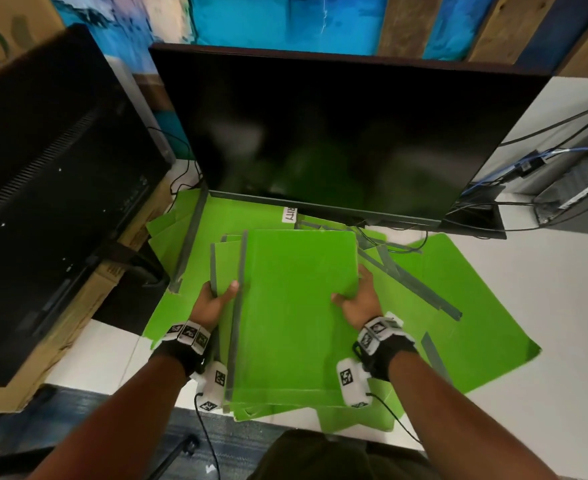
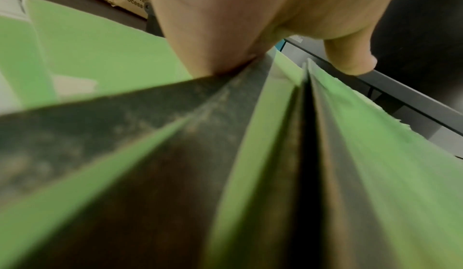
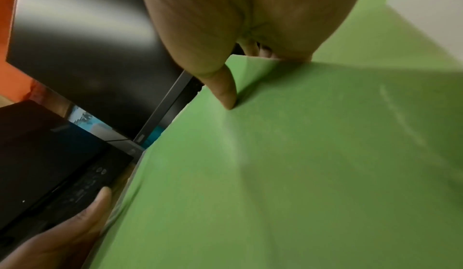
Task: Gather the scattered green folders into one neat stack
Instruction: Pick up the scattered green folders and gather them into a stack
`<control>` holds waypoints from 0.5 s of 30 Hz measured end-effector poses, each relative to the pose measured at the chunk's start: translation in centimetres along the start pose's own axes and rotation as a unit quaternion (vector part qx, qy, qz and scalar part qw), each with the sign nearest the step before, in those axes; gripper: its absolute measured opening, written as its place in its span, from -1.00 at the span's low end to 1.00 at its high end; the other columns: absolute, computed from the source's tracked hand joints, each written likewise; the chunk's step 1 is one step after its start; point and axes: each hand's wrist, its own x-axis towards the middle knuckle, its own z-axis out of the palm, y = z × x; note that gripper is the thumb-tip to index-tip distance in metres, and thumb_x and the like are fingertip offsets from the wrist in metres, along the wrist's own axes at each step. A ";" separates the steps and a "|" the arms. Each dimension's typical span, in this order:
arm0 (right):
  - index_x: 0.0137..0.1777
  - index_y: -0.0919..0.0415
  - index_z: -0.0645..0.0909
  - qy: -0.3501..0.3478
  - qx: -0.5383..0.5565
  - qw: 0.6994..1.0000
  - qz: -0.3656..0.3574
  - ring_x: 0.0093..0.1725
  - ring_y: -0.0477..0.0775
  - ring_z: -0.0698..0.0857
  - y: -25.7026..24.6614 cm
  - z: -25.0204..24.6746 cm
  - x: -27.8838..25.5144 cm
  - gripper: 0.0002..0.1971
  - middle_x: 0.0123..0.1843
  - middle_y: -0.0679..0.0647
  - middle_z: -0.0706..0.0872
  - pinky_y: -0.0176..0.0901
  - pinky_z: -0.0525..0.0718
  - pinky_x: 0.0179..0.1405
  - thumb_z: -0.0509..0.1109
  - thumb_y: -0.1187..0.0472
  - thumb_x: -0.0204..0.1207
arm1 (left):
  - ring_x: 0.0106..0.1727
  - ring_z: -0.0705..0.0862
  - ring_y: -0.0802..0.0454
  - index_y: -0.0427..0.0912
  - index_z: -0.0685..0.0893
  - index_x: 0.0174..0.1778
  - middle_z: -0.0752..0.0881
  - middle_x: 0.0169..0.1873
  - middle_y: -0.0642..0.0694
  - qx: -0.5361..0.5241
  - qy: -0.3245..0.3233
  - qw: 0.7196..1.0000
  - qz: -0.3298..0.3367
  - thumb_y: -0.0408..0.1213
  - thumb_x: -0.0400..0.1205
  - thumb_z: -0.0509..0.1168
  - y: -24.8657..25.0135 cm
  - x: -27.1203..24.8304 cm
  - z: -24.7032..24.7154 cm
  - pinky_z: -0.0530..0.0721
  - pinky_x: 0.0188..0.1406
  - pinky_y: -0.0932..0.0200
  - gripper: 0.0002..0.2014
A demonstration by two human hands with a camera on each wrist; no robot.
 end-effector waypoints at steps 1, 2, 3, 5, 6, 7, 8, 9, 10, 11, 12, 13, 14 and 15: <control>0.67 0.14 0.00 0.001 -0.036 0.999 0.004 0.59 0.17 0.32 -0.1 0.8 -0.1 -0.10 0.62 0.12 0.29 0.01 0.31 0.57 0.49 0.33 0.46 | 0.15 0.67 -0.18 -0.30 0.53 0.28 0.71 0.13 -0.18 -0.004 -0.006 1.000 0.005 -0.03 0.52 0.45 -0.1 0.0 0.0 0.60 0.11 -0.01 -0.46; 0.68 0.14 -0.05 0.001 -0.073 0.997 0.006 0.64 0.20 0.20 -0.1 1.5 -0.3 -0.09 0.66 0.15 0.18 0.02 0.21 0.61 0.47 0.31 0.47 | 0.14 0.67 -0.18 -0.33 0.51 0.29 0.70 0.13 -0.18 -0.003 -0.009 1.000 0.007 -0.08 0.50 0.49 -0.2 0.0 0.1 0.60 0.05 0.02 -0.44; 0.69 0.14 -0.06 -0.002 -0.108 0.994 0.007 0.65 0.23 0.15 -0.1 2.1 -0.3 -0.09 0.66 0.19 0.14 0.02 0.18 0.61 0.46 0.29 0.49 | 0.11 0.66 -0.16 -0.34 0.49 0.30 0.68 0.12 -0.18 0.006 -0.010 1.000 0.007 -0.12 0.48 0.51 -0.1 -0.2 0.3 0.57 -0.02 0.07 -0.42; 0.68 0.18 -0.01 -0.007 -0.178 0.984 -0.011 0.60 0.25 0.22 -0.2 2.7 -0.5 -0.11 0.59 0.22 0.21 0.02 0.25 0.57 0.48 0.20 0.48 | 0.05 0.64 -0.14 -0.35 0.44 0.31 0.66 0.09 -0.20 0.022 -0.013 1.000 0.009 -0.18 0.42 0.56 0.0 -0.5 0.5 0.56 -0.07 0.10 -0.35; 0.66 0.18 0.04 -0.005 -0.226 0.974 -0.031 0.55 0.24 0.26 -0.1 2.8 -0.5 -0.13 0.54 0.21 0.25 0.04 0.30 0.54 0.48 0.12 0.47 | 0.05 0.65 -0.15 -0.36 0.44 0.31 0.67 0.09 -0.21 0.027 -0.016 0.999 0.011 -0.21 0.38 0.59 -0.2 -0.3 0.5 0.58 -0.08 0.09 -0.33; 0.65 0.17 0.08 -0.006 -0.277 0.960 -0.044 0.51 0.22 0.29 -0.1 2.8 -0.4 -0.14 0.50 0.18 0.28 0.06 0.35 0.51 0.48 0.04 0.46 | 0.04 0.67 -0.15 -0.36 0.45 0.30 0.68 0.09 -0.22 0.031 -0.019 0.999 0.017 -0.23 0.36 0.61 -0.2 -0.3 0.4 0.60 -0.10 0.10 -0.31; 0.63 0.13 0.13 -0.011 -0.317 0.947 -0.056 0.48 0.21 0.31 -0.2 2.4 -0.4 -0.17 0.48 0.15 0.31 0.07 0.39 0.47 0.46 -0.04 0.45 | 0.03 0.68 -0.15 -0.36 0.46 0.29 0.70 0.08 -0.22 0.038 -0.022 0.999 0.021 -0.24 0.34 0.63 -0.5 0.1 0.1 0.62 -0.12 0.11 -0.31; 0.61 0.08 0.18 -0.018 -0.340 0.939 -0.057 0.45 0.20 0.33 -0.1 1.7 -0.2 -0.21 0.46 0.13 0.33 0.07 0.41 0.44 0.43 -0.09 0.45 | 0.03 0.69 -0.14 -0.35 0.47 0.28 0.71 0.07 -0.21 0.044 -0.027 0.998 0.024 -0.23 0.33 0.63 -0.6 0.2 -0.1 0.63 -0.13 0.13 -0.31; 0.59 0.04 0.25 -0.016 -0.347 0.936 -0.050 0.44 0.20 0.34 0.1 0.9 0.0 -0.26 0.46 0.12 0.35 0.07 0.42 0.42 0.41 -0.13 0.45 | 0.03 0.70 -0.14 -0.34 0.48 0.27 0.72 0.06 -0.20 0.048 -0.029 0.998 0.028 -0.22 0.32 0.63 -0.8 0.4 -0.2 0.63 -0.14 0.13 -0.32; 0.56 0.00 0.31 0.000 -0.341 0.939 -0.032 0.45 0.21 0.35 0.6 -0.3 0.2 -0.30 0.46 0.11 0.35 0.09 0.43 0.42 0.41 -0.14 0.44 | 0.03 0.71 -0.14 -0.34 0.49 0.26 0.73 0.06 -0.20 0.051 -0.031 0.998 0.031 -0.22 0.32 0.63 -0.8 0.5 -0.4 0.64 -0.14 0.13 -0.33; 0.54 0.01 0.33 0.033 -0.327 0.944 -0.003 0.47 0.22 0.35 1.3 -1.7 0.3 -0.32 0.48 0.12 0.35 0.11 0.43 0.43 0.41 -0.13 0.43 | 0.03 0.72 -0.16 -0.35 0.50 0.26 0.73 0.05 -0.21 0.048 -0.031 0.998 0.036 -0.22 0.32 0.63 -0.9 0.5 -0.4 0.65 -0.13 0.11 -0.34; 0.53 0.05 0.33 0.083 -0.309 0.946 0.041 0.49 0.24 0.35 2.1 -3.2 0.3 -0.30 0.50 0.14 0.34 0.14 0.42 0.44 0.43 -0.11 0.42 | 0.03 0.73 -0.17 -0.36 0.50 0.25 0.74 0.04 -0.22 0.045 -0.031 0.998 0.039 -0.24 0.33 0.63 -1.0 0.5 -0.4 0.66 -0.12 0.08 -0.35; 0.54 0.11 0.29 0.135 -0.294 0.941 0.099 0.51 0.26 0.34 3.2 -4.7 0.2 -0.26 0.52 0.19 0.32 0.16 0.41 0.45 0.45 -0.10 0.41 | 0.03 0.72 -0.19 -0.37 0.51 0.24 0.73 0.03 -0.23 0.042 -0.030 0.998 0.039 -0.26 0.34 0.62 -1.2 0.5 -0.4 0.67 -0.09 0.05 -0.37; 0.54 0.20 0.25 0.183 -0.269 0.932 0.161 0.51 0.28 0.34 4.1 -6.2 0.0 -0.19 0.53 0.23 0.32 0.17 0.40 0.45 0.48 -0.11 0.38 | 0.02 0.71 -0.19 -0.38 0.51 0.24 0.73 0.03 -0.24 0.043 -0.030 0.998 0.042 -0.28 0.35 0.61 -1.2 0.4 -0.4 0.66 -0.06 0.02 -0.39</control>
